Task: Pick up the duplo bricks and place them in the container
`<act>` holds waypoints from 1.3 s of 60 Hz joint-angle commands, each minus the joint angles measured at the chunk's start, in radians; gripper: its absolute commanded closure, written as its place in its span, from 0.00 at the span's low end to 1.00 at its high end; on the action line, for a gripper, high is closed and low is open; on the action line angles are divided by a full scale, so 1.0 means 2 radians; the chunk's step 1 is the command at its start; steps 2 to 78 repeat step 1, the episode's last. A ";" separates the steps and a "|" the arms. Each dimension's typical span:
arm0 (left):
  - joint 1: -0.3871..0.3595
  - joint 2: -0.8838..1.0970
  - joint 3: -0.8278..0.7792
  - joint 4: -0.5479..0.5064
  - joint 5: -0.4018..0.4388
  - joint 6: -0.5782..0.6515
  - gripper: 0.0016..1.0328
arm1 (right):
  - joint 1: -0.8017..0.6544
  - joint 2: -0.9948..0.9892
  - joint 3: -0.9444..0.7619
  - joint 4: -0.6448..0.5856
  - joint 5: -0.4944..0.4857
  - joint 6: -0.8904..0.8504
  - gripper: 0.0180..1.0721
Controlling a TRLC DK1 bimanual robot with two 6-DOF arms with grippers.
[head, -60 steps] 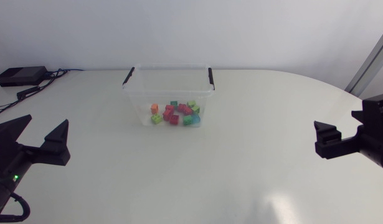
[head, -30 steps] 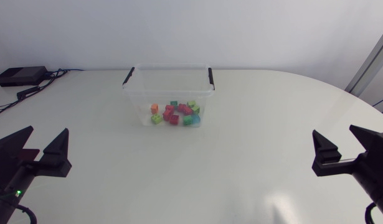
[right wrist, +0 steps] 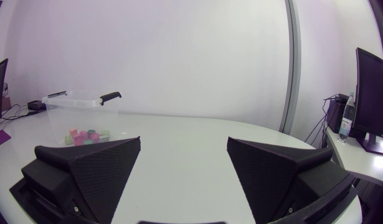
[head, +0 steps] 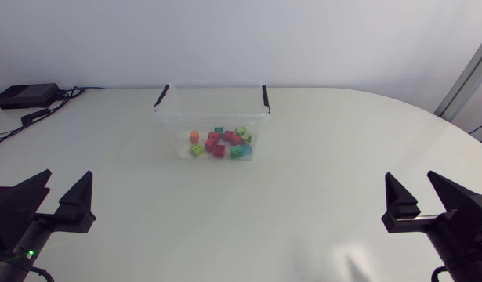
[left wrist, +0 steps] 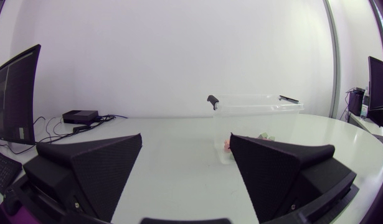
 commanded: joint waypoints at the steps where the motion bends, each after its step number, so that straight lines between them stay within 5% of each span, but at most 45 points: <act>1: 0.004 -0.003 -0.012 0.001 0.002 -0.013 0.04 | -0.002 -0.003 -0.011 0.009 -0.002 0.013 0.05; 78: 0.004 -0.003 -0.012 0.001 0.002 -0.013 0.04 | -0.002 -0.003 -0.011 0.009 -0.002 0.013 0.05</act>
